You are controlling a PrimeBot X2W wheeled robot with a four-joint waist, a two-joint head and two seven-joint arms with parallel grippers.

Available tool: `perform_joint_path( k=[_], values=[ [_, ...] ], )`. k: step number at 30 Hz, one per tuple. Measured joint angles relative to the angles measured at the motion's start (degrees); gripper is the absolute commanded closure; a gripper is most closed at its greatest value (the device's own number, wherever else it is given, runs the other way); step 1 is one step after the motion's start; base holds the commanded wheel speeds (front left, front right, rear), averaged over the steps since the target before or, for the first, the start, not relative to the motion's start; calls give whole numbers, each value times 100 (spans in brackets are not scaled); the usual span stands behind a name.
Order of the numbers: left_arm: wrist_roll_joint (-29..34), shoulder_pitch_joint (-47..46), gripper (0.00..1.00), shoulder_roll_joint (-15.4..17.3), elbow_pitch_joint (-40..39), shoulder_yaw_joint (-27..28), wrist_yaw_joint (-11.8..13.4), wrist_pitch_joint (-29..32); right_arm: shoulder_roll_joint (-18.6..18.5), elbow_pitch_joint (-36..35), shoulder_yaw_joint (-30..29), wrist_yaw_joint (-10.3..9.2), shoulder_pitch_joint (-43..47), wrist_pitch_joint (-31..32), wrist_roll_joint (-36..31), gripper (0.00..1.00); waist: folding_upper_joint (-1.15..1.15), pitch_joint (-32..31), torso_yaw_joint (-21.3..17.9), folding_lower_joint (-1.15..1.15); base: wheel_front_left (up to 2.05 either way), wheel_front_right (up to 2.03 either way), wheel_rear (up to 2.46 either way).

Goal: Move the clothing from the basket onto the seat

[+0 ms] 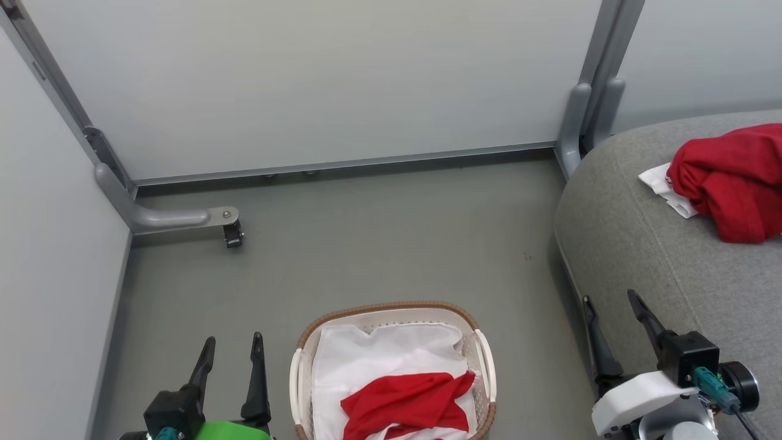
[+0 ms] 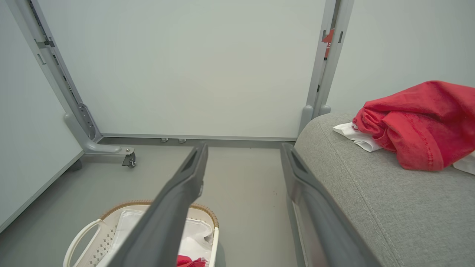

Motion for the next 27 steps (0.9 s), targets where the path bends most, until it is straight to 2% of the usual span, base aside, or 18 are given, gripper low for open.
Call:
perform_joint_path(
  k=[17, 27],
  values=[
    [38, -51, 0, -3, -3, -170, -5, 0, 2, -100, -46, 0, -47, 0, -29, 0, 0, 172, -74, 0, 0, 0, 0],
    [434, -1422, 0, -7, 253, -436, -205, -1, -1, -523, -428, 0, -595, -1, -51, 0, 0, 788, -125, 0, 0, 0, 0]
  ],
)
